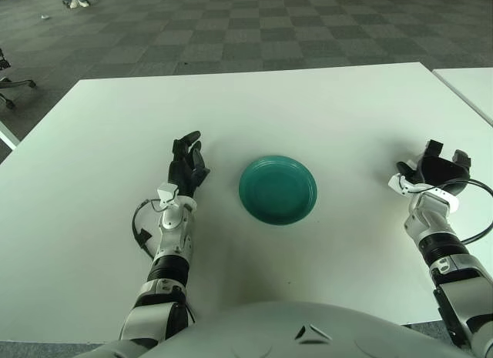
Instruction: Put the charger into the plate.
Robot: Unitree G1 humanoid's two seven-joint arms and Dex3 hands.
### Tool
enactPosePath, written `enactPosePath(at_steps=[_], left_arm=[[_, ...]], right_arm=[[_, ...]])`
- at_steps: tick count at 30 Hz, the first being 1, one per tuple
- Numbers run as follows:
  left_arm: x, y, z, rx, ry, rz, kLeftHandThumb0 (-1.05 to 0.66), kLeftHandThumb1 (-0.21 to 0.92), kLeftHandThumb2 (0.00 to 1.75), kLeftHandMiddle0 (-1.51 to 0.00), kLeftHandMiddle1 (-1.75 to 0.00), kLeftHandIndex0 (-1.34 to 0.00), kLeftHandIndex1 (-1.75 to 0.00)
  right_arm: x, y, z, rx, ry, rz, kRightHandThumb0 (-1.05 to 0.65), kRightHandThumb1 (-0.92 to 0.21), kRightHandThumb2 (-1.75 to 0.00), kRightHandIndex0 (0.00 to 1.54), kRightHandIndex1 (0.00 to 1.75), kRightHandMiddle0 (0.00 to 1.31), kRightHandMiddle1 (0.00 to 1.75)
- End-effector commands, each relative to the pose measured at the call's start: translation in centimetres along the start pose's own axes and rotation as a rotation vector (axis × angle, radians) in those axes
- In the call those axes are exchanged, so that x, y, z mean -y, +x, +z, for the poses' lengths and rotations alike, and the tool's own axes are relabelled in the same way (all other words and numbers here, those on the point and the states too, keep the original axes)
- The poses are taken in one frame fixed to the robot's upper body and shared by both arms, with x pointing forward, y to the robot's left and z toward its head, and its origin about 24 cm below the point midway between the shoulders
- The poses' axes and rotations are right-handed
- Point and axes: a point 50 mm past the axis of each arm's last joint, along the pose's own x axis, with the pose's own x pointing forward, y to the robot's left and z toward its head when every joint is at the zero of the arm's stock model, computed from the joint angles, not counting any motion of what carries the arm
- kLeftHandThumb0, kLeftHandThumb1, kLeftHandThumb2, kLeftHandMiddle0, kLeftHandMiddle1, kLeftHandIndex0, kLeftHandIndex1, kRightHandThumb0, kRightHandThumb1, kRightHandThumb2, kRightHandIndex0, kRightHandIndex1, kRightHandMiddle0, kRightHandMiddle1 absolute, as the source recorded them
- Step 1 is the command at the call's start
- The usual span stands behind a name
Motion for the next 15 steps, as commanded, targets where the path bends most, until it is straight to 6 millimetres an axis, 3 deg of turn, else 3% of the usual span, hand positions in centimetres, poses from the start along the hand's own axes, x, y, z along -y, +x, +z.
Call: enactPosePath(at_steps=[1,5,10,12,14,15], left_arm=[[-1.6,-2.9,-3.6,-0.179,-0.011,0.059,-0.77,0.92,0.88,-0.21,-0.38,-0.03,-1.08],[-1.6,-2.8,-3.5,-0.178,-0.011,0.059,-0.77,0.92,0.88,-0.22,-0.37,-0.03,-1.08],[-1.4,-2.7,-3.4,-0.175,-0.011,0.058,-0.77,0.92,0.88,-0.22,-0.37,-0.03,-1.08],[-1.3,-2.6,-3.4,-0.174,-0.011,0.057,-0.77,0.92,0.88,-0.22,-0.37,-0.03,-1.08],[-1.3,-2.5,-3.3,-0.173,-0.011,0.057,-0.77,0.92,0.88,-0.22,-0.37,-0.03,-1.08],[-1.3,-2.5,-3.3,-0.173,-0.011,0.057,-0.77,0.92,0.88,-0.22,-0.37,-0.03,-1.08]], right_arm=[[-5.8,-4.5,0.4,0.028,-0.005,0.288,-1.05,-0.92,-0.81,0.32,0.03,0.0,0.66],[-8.2,-6.5,0.3,0.022,0.029,0.376,-1.03,-0.92,-0.8,0.37,0.05,0.0,0.7],[-9.4,-8.1,0.3,0.013,0.062,0.405,-0.96,-0.92,-0.74,0.44,0.08,0.0,0.85],[-10.5,-9.8,0.1,0.001,0.088,0.434,-0.93,-0.92,-0.71,0.48,0.14,0.03,1.01],[-12.2,-12.8,-0.5,-0.029,0.132,0.505,-0.89,-0.92,-0.66,0.38,0.93,0.09,1.26],[-12.9,-14.3,-1.0,-0.054,0.154,0.558,-0.88,-0.92,-0.65,0.37,1.2,0.12,1.38]])
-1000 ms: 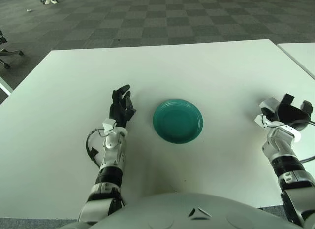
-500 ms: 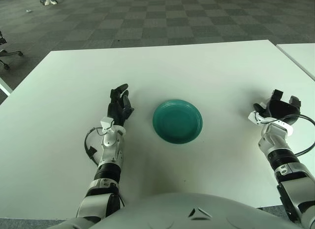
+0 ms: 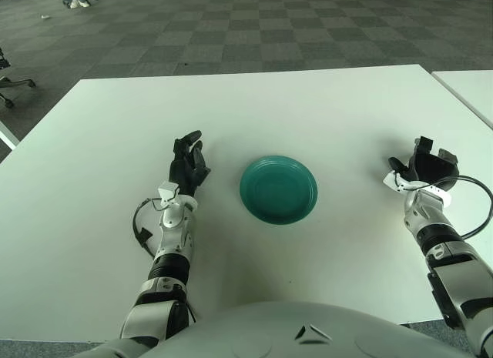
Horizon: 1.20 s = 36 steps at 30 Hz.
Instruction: Put the charger into the plate.
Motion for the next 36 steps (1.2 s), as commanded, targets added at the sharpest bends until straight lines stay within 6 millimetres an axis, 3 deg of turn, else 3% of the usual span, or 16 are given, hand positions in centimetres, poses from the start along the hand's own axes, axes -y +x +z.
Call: enactPosePath(at_steps=[1,3,5,7,9,13,20,24,26,28,36], left_arm=[[-1.5,-2.9,-3.7,-0.191,-0.009,0.064,-0.77,0.92,0.88,-0.22,-0.37,-0.03,-1.08],[-1.5,-2.9,-3.6,-0.192,-0.009,0.064,-0.77,0.92,0.88,-0.22,-0.37,-0.03,-1.08],[-1.4,-2.8,-3.6,-0.191,-0.009,0.063,-0.77,0.92,0.88,-0.22,-0.37,-0.03,-1.08],[-1.4,-2.7,-3.6,-0.191,-0.009,0.063,-0.77,0.92,0.88,-0.22,-0.37,-0.03,-1.08],[-1.4,-2.7,-3.6,-0.193,-0.009,0.063,-0.77,0.92,0.88,-0.22,-0.37,-0.03,-1.08],[-1.3,-2.5,-3.6,-0.193,-0.01,0.063,-0.77,0.92,0.88,-0.22,-0.36,-0.03,-1.08],[-1.1,-2.2,-3.6,-0.195,-0.01,0.062,-0.77,0.92,0.88,-0.22,-0.36,-0.03,-1.08],[-1.1,-2.2,-3.6,-0.196,-0.01,0.062,-0.77,0.92,0.88,-0.22,-0.36,-0.03,-1.08],[-1.1,-2.1,-3.6,-0.197,-0.01,0.063,-0.77,0.92,0.88,-0.22,-0.36,-0.03,-1.08],[-1.1,-2.1,-3.6,-0.197,-0.01,0.063,-0.77,0.92,0.88,-0.22,-0.36,-0.03,-1.08],[-1.2,-1.9,-3.5,-0.199,-0.01,0.063,-0.77,0.92,0.88,-0.22,-0.36,-0.03,-1.08]], right_arm=[[-11.3,-16.0,-2.9,-0.131,0.029,0.628,-0.87,-0.92,-0.65,0.38,1.31,0.13,1.42],[-11.7,-17.2,-3.4,-0.167,0.051,0.68,-0.85,-0.92,-0.64,0.41,1.57,0.17,1.55],[-11.8,-17.3,-3.3,-0.189,0.069,0.703,-0.84,-0.92,-0.64,0.44,1.66,0.18,1.6],[-11.7,-16.2,-3.1,-0.259,0.133,0.737,-0.81,-0.92,-0.6,0.52,1.7,0.26,1.66],[-10.8,-13.3,-2.7,-0.303,0.19,0.71,-0.79,-0.92,-0.58,0.6,1.73,0.32,1.71],[-9.2,-9.6,-2.0,-0.257,0.178,0.632,-0.79,-0.92,-0.59,0.64,1.74,0.3,1.71],[-9.8,-10.4,-2.4,-0.286,0.142,0.71,-0.75,-0.92,-0.61,0.69,1.75,0.28,1.74],[-10.1,-11.2,-3.5,-0.354,0.164,0.762,-0.69,-0.92,-0.61,0.74,1.75,0.43,1.74],[-10.2,-11.4,-3.7,-0.365,0.168,0.768,-0.53,-0.71,-0.83,0.77,1.75,0.43,1.75],[-10.3,-11.7,-4.0,-0.383,0.174,0.766,-0.46,-0.61,-0.95,0.8,1.75,0.44,1.75],[-10.0,-11.0,-2.6,-0.384,0.2,0.683,-0.43,-0.51,-1.08,0.89,1.75,0.47,1.75]])
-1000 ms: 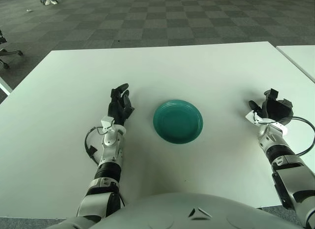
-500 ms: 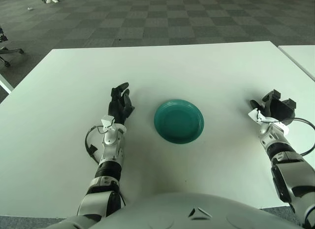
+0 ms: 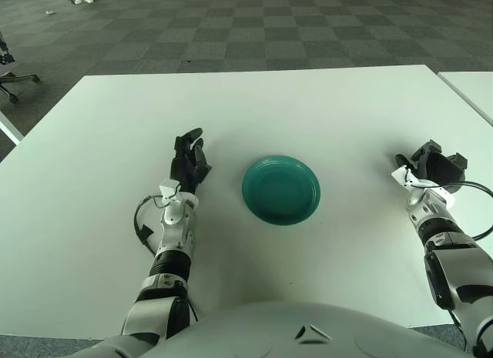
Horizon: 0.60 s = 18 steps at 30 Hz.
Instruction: Put the charger into the plate.
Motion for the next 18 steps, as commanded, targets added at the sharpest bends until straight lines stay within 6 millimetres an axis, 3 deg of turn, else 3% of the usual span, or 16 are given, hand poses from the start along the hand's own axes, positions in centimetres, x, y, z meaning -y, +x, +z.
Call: enactPosePath(at_steps=[1,15,18], left_arm=[[-1.6,-2.6,-3.9,-0.215,-0.006,0.073,-0.77,0.92,0.88,-0.22,-0.36,-0.03,-1.08],[-1.6,-2.5,-4.0,-0.215,-0.006,0.073,-0.77,0.92,0.88,-0.23,-0.35,-0.03,-1.08],[-1.6,-2.5,-4.0,-0.215,-0.006,0.073,-0.77,0.92,0.88,-0.23,-0.35,-0.03,-1.08]], right_arm=[[-9.5,-11.5,-4.8,-0.311,-0.025,0.641,-0.43,-0.5,-1.08,0.89,1.75,0.47,1.75],[-7.1,-6.8,-1.5,-0.168,0.014,0.463,-0.42,-0.51,-1.07,0.84,1.75,0.47,1.75],[-5.0,-3.7,1.0,0.018,-0.075,0.361,-0.43,-0.49,-1.09,0.85,1.75,0.48,1.75]])
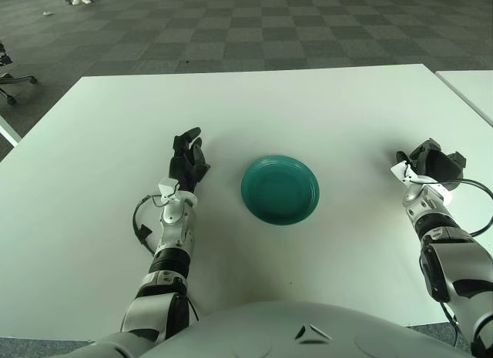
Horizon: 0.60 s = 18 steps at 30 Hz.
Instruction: Put the charger into the plate.
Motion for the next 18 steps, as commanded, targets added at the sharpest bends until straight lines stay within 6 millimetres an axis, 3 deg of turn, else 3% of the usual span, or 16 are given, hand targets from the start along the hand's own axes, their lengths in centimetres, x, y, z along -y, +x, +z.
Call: enactPosePath(at_steps=[1,4,7,10,14,18], left_arm=[[-1.3,-2.6,-3.7,-0.197,-0.009,0.063,-0.77,0.92,0.88,-0.23,-0.35,-0.03,-1.08],[-1.4,-2.6,-3.7,-0.196,-0.009,0.063,-0.77,0.92,0.88,-0.23,-0.35,-0.03,-1.08],[-1.4,-2.6,-3.7,-0.195,-0.008,0.063,-0.77,0.92,0.88,-0.23,-0.35,-0.03,-1.08],[-1.4,-2.5,-3.7,-0.195,-0.008,0.063,-0.77,0.92,0.88,-0.23,-0.35,-0.03,-1.08],[-1.5,-2.4,-3.6,-0.195,-0.008,0.063,-0.77,0.92,0.88,-0.23,-0.35,-0.03,-1.08],[-1.5,-2.4,-3.6,-0.194,-0.008,0.063,-0.77,0.92,0.88,-0.23,-0.35,-0.03,-1.08]], right_arm=[[-4.6,-3.5,0.4,0.094,-0.147,0.32,-0.43,-0.49,-1.1,0.86,1.75,0.48,1.75],[-4.1,-3.0,1.7,0.207,-0.218,0.287,-0.43,-0.47,-1.12,0.88,1.75,0.49,1.75],[-2.7,-2.3,5.2,0.417,-0.319,0.214,-0.44,-0.46,-1.14,0.91,1.75,0.5,1.75],[-2.0,-2.5,6.4,0.503,-0.342,0.189,-0.44,-0.45,-1.14,0.92,1.75,0.51,1.75],[2.0,-4.9,9.2,0.748,-0.339,0.139,-0.44,-0.45,-1.15,0.91,1.75,0.51,1.75],[3.0,-5.5,10.3,0.807,-0.363,0.163,-0.43,-0.47,-1.12,0.9,1.75,0.49,1.75]])
